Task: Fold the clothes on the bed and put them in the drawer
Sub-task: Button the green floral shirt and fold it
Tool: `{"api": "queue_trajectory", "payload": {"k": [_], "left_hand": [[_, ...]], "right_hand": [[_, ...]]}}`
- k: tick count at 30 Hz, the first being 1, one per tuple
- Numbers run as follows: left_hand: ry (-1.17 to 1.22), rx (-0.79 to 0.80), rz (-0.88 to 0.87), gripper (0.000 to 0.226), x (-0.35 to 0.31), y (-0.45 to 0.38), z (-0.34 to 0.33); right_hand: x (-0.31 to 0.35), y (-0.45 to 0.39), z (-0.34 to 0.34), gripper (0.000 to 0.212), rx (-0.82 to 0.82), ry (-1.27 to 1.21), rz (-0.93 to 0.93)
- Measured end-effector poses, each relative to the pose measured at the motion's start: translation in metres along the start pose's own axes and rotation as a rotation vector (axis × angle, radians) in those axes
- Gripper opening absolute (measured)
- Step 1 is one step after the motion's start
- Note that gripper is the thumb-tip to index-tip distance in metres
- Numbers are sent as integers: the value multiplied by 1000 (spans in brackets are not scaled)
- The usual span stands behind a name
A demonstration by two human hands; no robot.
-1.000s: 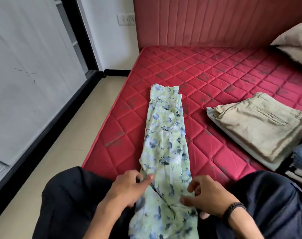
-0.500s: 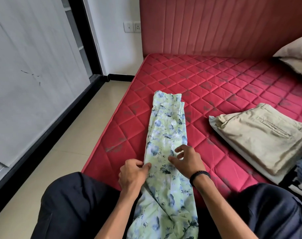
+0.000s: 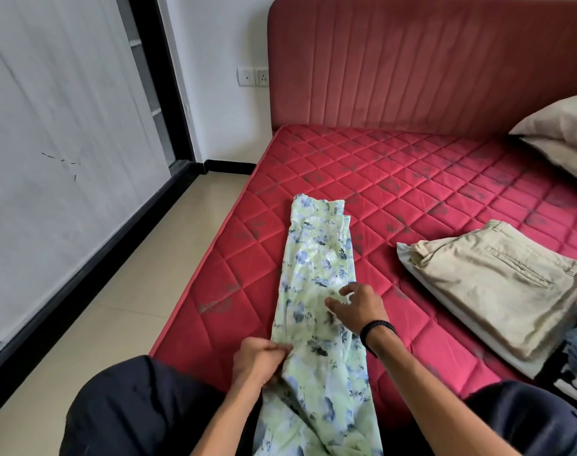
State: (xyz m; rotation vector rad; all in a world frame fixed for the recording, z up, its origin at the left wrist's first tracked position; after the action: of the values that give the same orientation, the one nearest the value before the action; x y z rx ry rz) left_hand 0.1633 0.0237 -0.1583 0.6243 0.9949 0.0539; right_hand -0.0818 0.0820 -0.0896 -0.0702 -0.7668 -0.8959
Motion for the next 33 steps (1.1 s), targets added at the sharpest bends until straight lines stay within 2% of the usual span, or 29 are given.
{"api": "queue_trajectory", "payload": {"k": [1,3,5,7,8,11,12,14,15,17,19,22,23,24,26,29,31,33], "left_hand": [[-135,-56,-59,6,-8,-6,7],[-223,-184,-191,9,-33,-21,15],[-194,-300,-329,27,-60,-37,17],[-121,-321,-330,38,-78,-62,9],[-71,-305,-289,40,-89,-75,6],[119,-201,-98,45,-123,-141,-8],[196,-154,-30,63,-132,-167,-17],[303,-39,11,111,-149,-225,-32],[310,33,-5,123,-153,-267,-45],[310,122,-29,139,-181,-296,-54],[306,167,-40,133,-203,-314,-57],[279,246,-67,113,-228,-316,-65],[272,254,-94,108,-234,-315,-63],[273,248,-148,106,-242,-312,-62],[299,272,-250,96,-259,-290,-56],[318,338,-491,50,-276,-243,-39],[200,367,-713,39,-276,-200,-21],[-69,331,-981,21,-265,-146,-2]], "right_hand": [[1,-11,2,53,-15,-9,10],[0,-37,5,62,-22,-59,-28],[-5,-67,4,67,-27,-141,-98],[-8,-99,0,65,-28,-227,-127],[-8,-112,-2,62,-16,-279,-150],[-8,-159,-9,29,64,-529,-218],[-7,-178,-11,29,107,-613,-252],[-3,-206,-15,44,189,-722,-334],[-2,-221,-19,43,239,-746,-366],[2,-253,-25,27,316,-742,-380],[9,-275,-30,31,423,-698,-344],[23,-293,-32,83,581,-692,-191],[30,-295,-29,96,590,-713,-152],[37,-293,-23,101,557,-732,-112],[49,-286,-3,90,432,-746,-2],[62,-251,27,73,339,-712,214],[67,-216,44,61,250,-594,350],[68,-177,56,56,168,-431,475]]}}
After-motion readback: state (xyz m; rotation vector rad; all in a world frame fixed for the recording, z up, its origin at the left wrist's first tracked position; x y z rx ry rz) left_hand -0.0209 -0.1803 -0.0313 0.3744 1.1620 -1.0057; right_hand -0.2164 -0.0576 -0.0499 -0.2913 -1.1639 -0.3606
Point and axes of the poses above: each hand's wrist, its own y-axis away from the middle knuckle, its own z-axis out of the back of the hand, x = y × z, the point moved 7 cm from there along -y, towards the middle knuckle, and after that the axes turned 5 degrees about -z, right-handed, at the moved point
